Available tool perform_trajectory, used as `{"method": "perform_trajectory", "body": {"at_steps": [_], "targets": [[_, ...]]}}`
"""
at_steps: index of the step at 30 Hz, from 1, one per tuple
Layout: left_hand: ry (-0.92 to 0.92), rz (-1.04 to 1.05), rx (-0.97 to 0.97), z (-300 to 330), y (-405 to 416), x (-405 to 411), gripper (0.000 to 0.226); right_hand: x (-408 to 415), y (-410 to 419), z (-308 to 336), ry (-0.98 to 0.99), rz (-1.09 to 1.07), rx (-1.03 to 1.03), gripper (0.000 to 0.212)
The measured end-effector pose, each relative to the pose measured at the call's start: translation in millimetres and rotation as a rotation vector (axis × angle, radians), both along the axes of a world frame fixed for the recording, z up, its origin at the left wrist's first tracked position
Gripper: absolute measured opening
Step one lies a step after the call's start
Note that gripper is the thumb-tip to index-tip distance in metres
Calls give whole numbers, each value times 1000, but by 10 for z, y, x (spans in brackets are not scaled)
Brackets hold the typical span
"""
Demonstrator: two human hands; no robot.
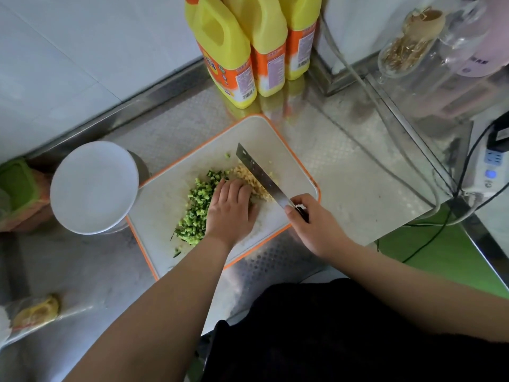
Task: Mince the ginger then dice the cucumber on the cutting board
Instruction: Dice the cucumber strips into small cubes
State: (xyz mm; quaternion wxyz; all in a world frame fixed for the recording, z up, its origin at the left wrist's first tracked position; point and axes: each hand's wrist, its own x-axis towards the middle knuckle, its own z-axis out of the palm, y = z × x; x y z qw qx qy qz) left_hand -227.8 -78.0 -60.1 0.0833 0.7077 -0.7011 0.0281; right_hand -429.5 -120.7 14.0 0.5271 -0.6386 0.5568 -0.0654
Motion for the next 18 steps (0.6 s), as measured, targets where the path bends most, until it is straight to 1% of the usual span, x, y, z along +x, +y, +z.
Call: {"method": "perform_trajectory", "body": {"at_steps": [3, 6, 11, 14, 18], "targets": [[30, 101, 8, 41, -88, -66, 37, 38, 12, 20, -13, 2, 8, 17], [66, 190, 23, 57, -150, -99, 30, 73, 16, 38, -34, -12, 3, 18], [97, 125, -62, 53, -93, 35, 23, 128, 11, 73, -59, -14, 4, 19], [69, 83, -37, 83, -77, 110, 24, 170, 3, 59, -66, -9, 23, 18], [84, 79, 1, 102, -49, 133, 28, 226, 18, 24, -45, 46, 37, 19]]}}
